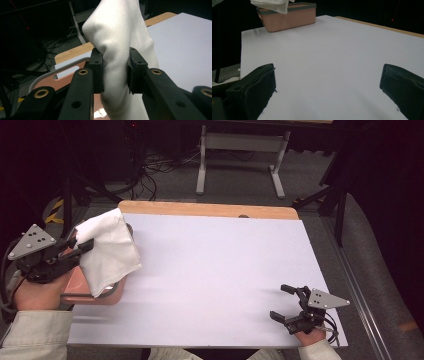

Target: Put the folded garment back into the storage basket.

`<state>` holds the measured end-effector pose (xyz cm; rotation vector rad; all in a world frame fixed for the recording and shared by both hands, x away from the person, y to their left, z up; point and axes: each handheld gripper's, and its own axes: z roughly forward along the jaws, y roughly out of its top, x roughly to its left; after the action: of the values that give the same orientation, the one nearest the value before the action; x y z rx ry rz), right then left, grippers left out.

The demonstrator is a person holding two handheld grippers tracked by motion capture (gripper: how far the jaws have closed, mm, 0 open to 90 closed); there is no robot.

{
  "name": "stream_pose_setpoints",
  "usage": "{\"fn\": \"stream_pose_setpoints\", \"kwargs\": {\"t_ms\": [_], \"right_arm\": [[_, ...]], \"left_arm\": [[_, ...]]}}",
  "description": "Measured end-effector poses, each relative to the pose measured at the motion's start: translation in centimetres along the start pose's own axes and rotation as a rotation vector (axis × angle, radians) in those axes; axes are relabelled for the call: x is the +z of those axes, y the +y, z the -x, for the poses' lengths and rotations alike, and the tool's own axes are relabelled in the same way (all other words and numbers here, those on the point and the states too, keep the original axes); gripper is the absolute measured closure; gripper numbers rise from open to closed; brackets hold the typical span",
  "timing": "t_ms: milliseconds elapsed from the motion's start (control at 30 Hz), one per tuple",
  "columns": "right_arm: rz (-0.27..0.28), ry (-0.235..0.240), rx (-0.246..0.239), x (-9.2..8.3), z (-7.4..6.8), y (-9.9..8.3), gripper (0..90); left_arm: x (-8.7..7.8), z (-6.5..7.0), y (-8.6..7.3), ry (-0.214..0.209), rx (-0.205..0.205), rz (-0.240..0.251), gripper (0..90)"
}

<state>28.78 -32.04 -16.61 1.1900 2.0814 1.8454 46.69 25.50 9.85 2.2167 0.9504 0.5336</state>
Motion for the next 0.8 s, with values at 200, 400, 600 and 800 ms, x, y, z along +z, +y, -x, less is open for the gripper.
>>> {"fn": "stream_pose_setpoints", "kwargs": {"t_ms": [200, 400, 600, 800], "right_arm": [[-0.002, 0.0, 0.001, 0.0, 0.0, 0.0, 0.9], [-0.003, 0.0, 0.001, 0.0, 0.0, -0.1, 0.9], [-0.004, -0.002, 0.003, 0.0, -0.1, -0.1, 0.9], [-0.005, -0.003, 0.006, -0.1, -0.1, -0.2, 0.9]], "left_arm": [[-0.6, -0.7, -0.5, 0.042, 0.037, -0.019, 70.2], [-0.9, -1.6, -1.0, 0.058, 0.046, -0.027, 70.2], [-1.0, -2.4, -1.4, 0.085, 0.057, -0.046, 70.2], [-1.0, -3.0, -1.6, 0.105, 0.056, -0.062, 70.2]]}}
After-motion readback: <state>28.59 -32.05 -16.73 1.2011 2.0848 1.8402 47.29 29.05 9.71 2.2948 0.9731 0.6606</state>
